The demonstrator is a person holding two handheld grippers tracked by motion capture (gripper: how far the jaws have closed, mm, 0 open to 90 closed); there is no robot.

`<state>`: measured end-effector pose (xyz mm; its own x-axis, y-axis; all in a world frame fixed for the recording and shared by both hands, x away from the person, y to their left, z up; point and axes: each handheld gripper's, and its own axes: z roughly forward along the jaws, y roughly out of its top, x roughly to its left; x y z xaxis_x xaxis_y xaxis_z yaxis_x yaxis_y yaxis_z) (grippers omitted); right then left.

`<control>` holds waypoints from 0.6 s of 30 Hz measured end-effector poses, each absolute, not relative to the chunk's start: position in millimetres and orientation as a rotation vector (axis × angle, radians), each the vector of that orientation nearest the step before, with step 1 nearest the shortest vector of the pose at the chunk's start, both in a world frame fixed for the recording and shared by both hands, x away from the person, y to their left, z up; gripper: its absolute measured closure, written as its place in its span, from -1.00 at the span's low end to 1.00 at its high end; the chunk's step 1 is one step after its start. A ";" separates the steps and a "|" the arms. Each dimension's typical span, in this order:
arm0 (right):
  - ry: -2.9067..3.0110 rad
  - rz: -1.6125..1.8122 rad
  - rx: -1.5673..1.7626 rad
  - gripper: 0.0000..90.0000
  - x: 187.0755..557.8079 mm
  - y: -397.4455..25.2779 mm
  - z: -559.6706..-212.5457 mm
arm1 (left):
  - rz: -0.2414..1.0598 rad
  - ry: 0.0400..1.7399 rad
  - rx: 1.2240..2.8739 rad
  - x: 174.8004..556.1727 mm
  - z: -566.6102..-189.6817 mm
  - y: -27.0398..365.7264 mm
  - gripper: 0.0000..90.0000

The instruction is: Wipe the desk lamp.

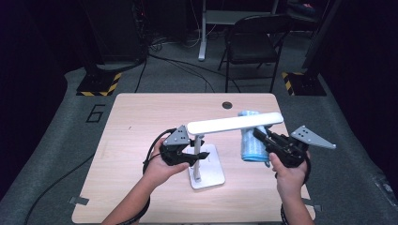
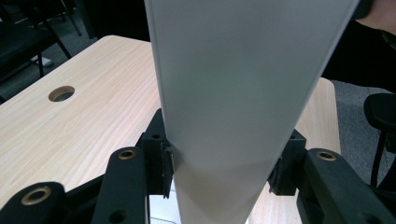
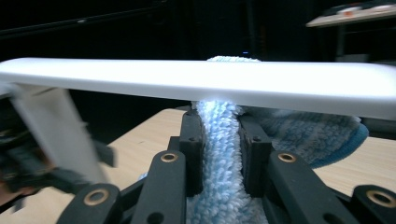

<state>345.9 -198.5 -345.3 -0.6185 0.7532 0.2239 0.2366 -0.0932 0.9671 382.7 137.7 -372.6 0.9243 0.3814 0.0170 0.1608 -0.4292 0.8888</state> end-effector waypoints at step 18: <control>1.653 1.722 1.226 0.66 353.5 -253.7 -355.4 | 0.258 0.387 2.018 382.7 -372.9 137.0 0.17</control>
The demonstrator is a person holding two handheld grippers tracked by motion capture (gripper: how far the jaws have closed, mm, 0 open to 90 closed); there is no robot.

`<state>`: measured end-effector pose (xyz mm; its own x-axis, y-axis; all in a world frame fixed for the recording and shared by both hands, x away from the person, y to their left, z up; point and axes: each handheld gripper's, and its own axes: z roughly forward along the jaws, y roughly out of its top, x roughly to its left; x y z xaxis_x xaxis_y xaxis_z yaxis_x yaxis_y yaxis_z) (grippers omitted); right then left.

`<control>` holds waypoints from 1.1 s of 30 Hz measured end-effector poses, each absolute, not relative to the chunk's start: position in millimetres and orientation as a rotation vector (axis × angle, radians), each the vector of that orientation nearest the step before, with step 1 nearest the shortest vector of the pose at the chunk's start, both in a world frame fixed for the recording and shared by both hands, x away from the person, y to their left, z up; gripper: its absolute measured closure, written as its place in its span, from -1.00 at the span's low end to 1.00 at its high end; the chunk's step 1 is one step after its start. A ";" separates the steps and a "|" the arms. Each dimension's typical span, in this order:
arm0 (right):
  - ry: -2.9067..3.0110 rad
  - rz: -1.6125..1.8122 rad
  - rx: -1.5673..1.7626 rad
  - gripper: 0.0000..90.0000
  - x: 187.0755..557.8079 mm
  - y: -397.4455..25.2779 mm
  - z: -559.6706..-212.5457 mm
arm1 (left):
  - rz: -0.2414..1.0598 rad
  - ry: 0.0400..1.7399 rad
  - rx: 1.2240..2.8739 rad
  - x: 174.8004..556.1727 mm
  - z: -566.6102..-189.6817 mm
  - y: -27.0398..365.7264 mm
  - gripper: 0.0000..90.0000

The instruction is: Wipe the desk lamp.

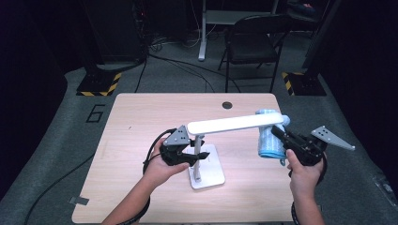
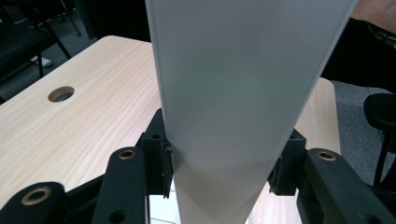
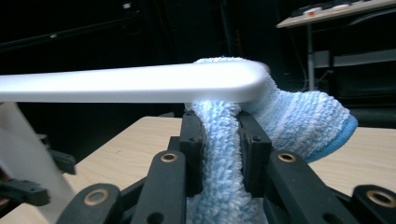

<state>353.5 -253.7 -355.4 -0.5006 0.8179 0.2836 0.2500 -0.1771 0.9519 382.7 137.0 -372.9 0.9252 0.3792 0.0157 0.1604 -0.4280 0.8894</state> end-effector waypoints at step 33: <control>1.617 1.722 1.122 0.66 341.2 -270.1 -327.0 | 0.183 0.329 1.991 390.2 -374.5 173.8 0.16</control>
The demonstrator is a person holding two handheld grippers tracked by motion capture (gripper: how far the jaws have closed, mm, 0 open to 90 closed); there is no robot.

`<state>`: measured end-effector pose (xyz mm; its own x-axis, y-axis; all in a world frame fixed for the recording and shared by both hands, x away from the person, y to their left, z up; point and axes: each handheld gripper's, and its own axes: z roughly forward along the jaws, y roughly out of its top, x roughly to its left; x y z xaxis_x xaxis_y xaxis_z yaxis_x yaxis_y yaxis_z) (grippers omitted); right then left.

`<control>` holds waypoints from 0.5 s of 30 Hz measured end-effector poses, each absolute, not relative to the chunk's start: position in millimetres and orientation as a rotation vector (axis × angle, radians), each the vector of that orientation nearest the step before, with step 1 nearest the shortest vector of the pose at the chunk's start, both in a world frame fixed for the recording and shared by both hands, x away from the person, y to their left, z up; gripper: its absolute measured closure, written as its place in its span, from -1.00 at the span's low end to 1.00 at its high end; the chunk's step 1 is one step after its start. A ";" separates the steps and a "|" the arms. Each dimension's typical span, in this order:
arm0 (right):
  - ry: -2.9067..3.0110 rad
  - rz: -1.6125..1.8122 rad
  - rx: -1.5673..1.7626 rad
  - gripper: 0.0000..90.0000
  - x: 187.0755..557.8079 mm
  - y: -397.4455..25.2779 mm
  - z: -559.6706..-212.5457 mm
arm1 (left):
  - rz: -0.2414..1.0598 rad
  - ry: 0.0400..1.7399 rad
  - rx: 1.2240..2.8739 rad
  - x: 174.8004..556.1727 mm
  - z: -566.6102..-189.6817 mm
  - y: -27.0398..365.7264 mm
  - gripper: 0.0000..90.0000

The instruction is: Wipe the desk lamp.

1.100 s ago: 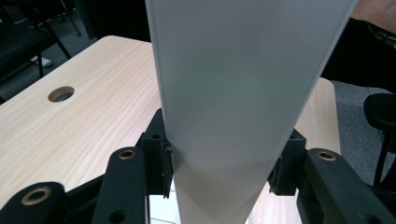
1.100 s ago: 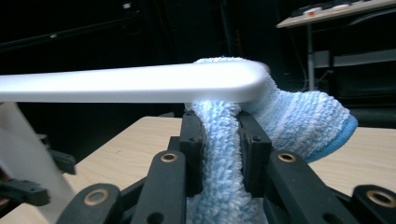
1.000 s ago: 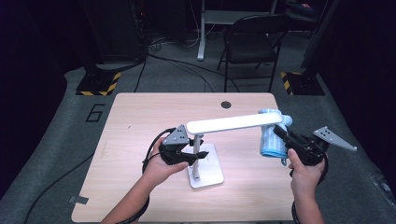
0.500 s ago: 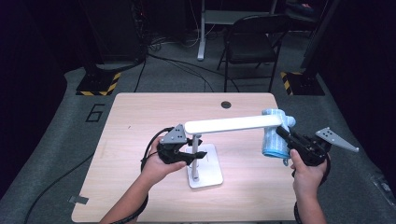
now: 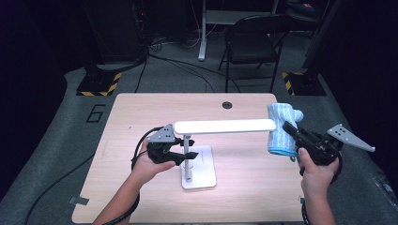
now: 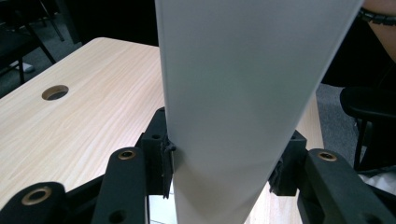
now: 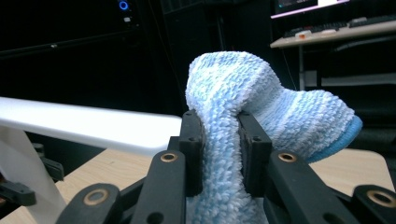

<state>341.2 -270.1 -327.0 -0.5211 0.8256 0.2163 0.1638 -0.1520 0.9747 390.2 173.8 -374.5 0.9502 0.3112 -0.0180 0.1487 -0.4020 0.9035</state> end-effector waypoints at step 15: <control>1.659 1.742 1.007 0.66 341.5 -260.9 -287.4 | 0.162 0.331 1.962 390.9 -378.5 175.3 0.14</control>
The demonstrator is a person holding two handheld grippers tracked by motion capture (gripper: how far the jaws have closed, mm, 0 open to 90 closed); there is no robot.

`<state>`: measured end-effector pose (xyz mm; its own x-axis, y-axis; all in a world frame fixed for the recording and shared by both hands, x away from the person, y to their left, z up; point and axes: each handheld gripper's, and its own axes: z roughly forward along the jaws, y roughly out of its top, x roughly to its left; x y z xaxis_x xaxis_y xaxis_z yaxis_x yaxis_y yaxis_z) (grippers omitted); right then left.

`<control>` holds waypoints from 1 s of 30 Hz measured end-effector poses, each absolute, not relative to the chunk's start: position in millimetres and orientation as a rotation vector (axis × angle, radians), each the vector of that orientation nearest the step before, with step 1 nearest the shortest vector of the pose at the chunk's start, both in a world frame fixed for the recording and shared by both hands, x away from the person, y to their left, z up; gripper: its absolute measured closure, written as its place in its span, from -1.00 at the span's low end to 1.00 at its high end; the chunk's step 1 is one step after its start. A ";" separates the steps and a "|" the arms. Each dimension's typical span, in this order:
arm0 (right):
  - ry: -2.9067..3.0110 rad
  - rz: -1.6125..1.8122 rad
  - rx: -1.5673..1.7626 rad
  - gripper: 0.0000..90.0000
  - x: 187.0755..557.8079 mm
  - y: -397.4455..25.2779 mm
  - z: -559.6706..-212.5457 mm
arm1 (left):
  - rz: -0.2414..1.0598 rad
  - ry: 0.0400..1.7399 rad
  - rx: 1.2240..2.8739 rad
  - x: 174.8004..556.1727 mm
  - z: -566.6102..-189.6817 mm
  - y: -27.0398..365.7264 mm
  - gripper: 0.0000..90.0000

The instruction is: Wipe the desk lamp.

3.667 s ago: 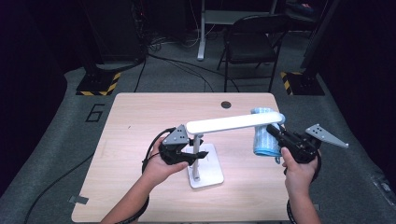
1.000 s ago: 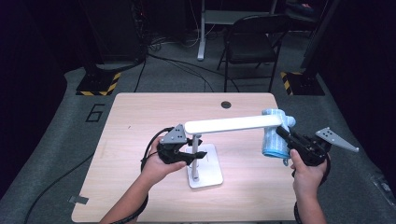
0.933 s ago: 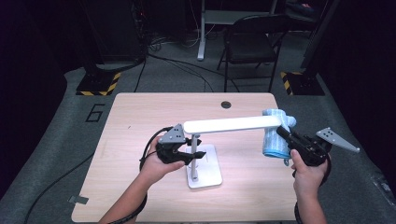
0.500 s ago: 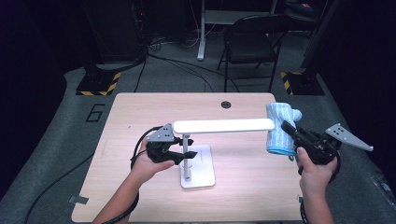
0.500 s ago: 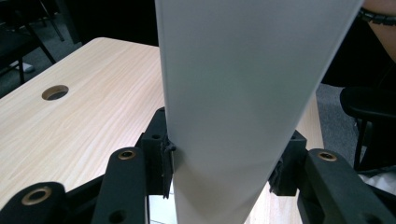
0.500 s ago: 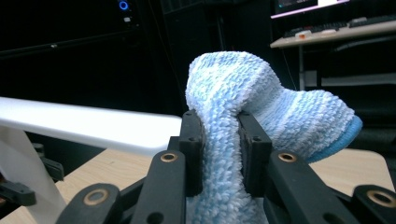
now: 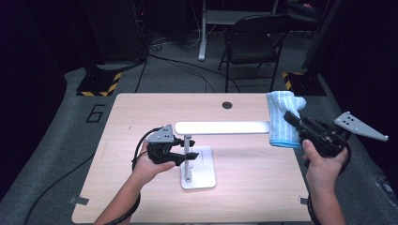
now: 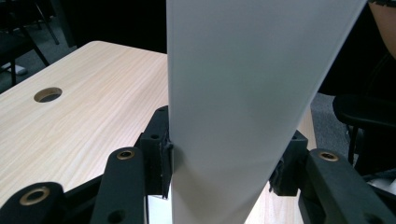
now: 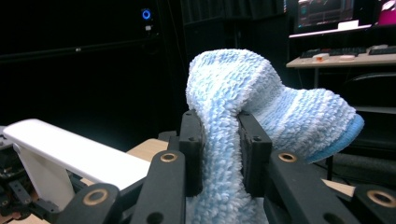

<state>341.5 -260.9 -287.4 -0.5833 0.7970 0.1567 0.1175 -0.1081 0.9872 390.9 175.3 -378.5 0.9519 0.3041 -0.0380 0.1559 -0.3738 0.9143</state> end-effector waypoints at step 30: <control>1.967 1.801 0.796 0.64 357.0 -141.0 -286.7 | 0.203 0.365 1.950 386.7 -381.5 169.5 0.15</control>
